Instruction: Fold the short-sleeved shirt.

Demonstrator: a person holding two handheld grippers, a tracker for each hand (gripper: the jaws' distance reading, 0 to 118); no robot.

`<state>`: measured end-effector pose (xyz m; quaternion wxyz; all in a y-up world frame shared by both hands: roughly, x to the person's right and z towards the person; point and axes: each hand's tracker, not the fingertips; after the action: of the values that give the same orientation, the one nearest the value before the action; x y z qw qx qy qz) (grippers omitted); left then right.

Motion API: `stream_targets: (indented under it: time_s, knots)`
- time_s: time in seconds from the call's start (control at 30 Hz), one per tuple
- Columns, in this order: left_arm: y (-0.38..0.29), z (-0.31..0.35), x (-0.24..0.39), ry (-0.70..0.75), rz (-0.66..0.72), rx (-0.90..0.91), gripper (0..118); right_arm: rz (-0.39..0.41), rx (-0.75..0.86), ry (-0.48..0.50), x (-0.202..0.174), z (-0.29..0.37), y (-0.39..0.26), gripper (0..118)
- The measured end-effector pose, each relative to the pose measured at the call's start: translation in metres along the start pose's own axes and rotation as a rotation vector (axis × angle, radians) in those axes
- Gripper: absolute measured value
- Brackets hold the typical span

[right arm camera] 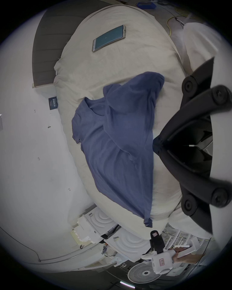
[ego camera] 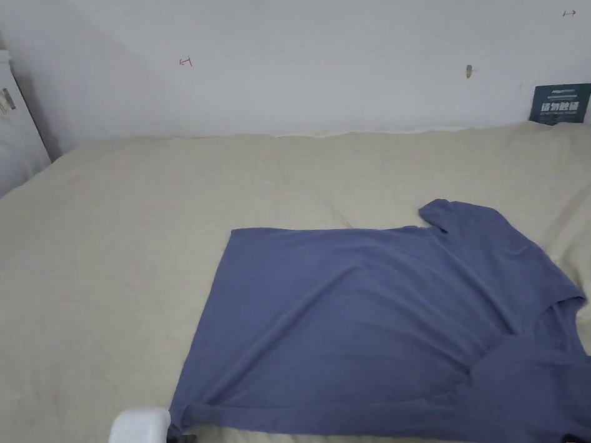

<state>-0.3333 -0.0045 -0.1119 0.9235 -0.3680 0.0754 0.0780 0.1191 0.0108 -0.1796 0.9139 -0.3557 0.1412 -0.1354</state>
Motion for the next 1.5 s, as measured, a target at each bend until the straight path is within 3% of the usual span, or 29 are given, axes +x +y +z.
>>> stream_targets:
  time_s: [0.13,0.27,0.3,0.33,0.37,0.4,0.47,0.63,0.67,0.7,0.73,0.8,0.9,1.03,1.2,1.23,1.3,1.33,1.37,1.5]
  knots:
    - [0.001,-0.007,-0.015,-0.005,0.029,-0.013,0,0.028,-0.028,-0.021,-0.004,-0.003,-0.006,0]
    - [0.014,-0.014,-0.028,0.045,0.047,-0.024,2,-0.038,-0.037,0.001,0.005,-0.009,-0.005,0]
    - [0.018,-0.018,-0.032,0.108,0.017,-0.033,16,-0.042,-0.043,0.003,0.007,-0.011,-0.005,0]
    - [0.022,-0.021,-0.033,0.143,-0.004,-0.007,40,-0.044,-0.047,-0.002,0.006,-0.013,-0.004,0]
    - [0.026,-0.025,-0.036,0.144,-0.019,-0.002,75,-0.041,-0.051,-0.002,0.006,-0.015,-0.004,0]
    - [0.029,-0.034,-0.041,0.102,-0.025,-0.024,93,-0.033,-0.057,-0.002,0.005,-0.016,-0.004,0]
    - [0.034,-0.048,-0.049,0.059,-0.007,-0.020,99,-0.027,-0.064,-0.002,0.003,-0.020,-0.004,0]
    - [0.040,-0.065,-0.038,0.129,-0.101,-0.057,97,-0.029,-0.090,0.015,0.001,-0.029,-0.003,0]
    - [0.040,-0.071,-0.041,0.109,-0.096,-0.105,85,-0.025,-0.100,0.016,0.000,-0.031,-0.003,0]
    - [0.037,-0.079,-0.046,0.078,-0.070,-0.127,53,-0.022,-0.105,0.013,-0.001,-0.032,-0.003,0]
    - [0.035,-0.082,-0.049,0.038,-0.064,-0.140,5,-0.018,-0.108,0.016,-0.001,-0.033,-0.002,0]
    - [0.028,-0.090,-0.052,0.116,-0.010,-0.111,1,-0.017,-0.112,0.020,-0.002,-0.033,-0.002,0]
    - [0.030,-0.082,-0.053,0.053,0.051,-0.111,1,-0.016,-0.115,0.018,0.000,-0.031,0.000,0]
    - [0.036,-0.084,-0.054,0.067,0.002,-0.103,1,-0.026,-0.106,0.016,0.005,-0.028,0.001,0]
    - [0.044,-0.074,-0.048,0.050,0.039,-0.100,1,-0.031,-0.070,-0.042,0.017,-0.017,0.001,2]
    - [0.042,-0.077,-0.053,0.051,0.039,-0.095,1,-0.035,-0.057,-0.057,0.021,-0.015,0.001,11]
    - [0.043,-0.077,-0.054,0.051,0.043,-0.097,1,-0.051,-0.048,-0.105,0.034,-0.011,-0.002,74]
    - [0.043,-0.077,-0.054,0.048,0.045,-0.097,1,-0.055,-0.055,-0.133,0.039,-0.012,-0.002,99]
    - [0.041,-0.078,-0.056,0.049,0.044,-0.104,1,-0.075,-0.049,-0.154,0.045,-0.011,-0.002,109]
    - [0.041,-0.078,-0.050,0.056,0.038,-0.111,1,-0.114,-0.053,-0.194,0.058,-0.014,0.005,109]
